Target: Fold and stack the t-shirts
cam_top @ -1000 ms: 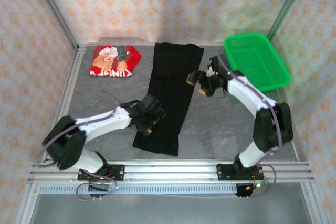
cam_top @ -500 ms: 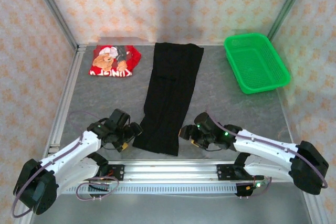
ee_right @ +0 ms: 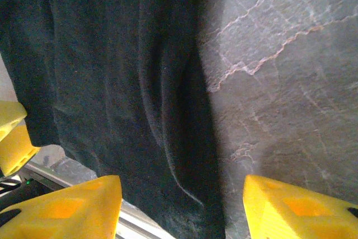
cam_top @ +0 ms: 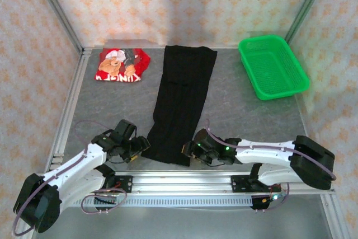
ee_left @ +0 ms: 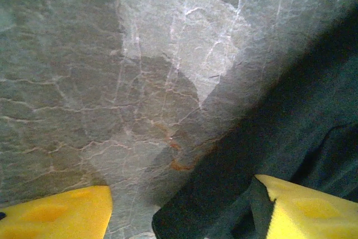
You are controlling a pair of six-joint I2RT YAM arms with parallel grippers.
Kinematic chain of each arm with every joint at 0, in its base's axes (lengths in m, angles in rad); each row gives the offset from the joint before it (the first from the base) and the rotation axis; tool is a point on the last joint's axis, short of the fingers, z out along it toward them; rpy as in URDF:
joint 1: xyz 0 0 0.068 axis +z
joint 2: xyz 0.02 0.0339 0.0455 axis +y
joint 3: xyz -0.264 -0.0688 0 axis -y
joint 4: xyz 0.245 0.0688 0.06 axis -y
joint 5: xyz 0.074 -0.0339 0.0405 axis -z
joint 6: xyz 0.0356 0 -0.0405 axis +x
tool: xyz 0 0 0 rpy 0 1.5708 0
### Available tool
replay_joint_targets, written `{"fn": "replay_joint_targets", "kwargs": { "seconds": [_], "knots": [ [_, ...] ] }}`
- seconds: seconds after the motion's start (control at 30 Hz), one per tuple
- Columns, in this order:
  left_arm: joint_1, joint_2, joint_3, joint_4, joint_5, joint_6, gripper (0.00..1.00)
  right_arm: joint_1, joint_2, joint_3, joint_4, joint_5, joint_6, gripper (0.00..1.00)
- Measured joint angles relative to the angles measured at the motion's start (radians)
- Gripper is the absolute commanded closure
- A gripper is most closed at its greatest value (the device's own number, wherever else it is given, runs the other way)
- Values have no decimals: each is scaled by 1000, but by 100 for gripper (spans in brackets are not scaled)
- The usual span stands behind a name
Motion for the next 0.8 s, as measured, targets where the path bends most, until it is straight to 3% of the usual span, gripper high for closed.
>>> {"fn": "replay_joint_targets", "kwargs": {
  "seconds": [0.8],
  "knots": [
    [12, 189, 89, -44, 30, 125, 44, 26, 71, 11, 14, -27, 6, 50]
  ]
}}
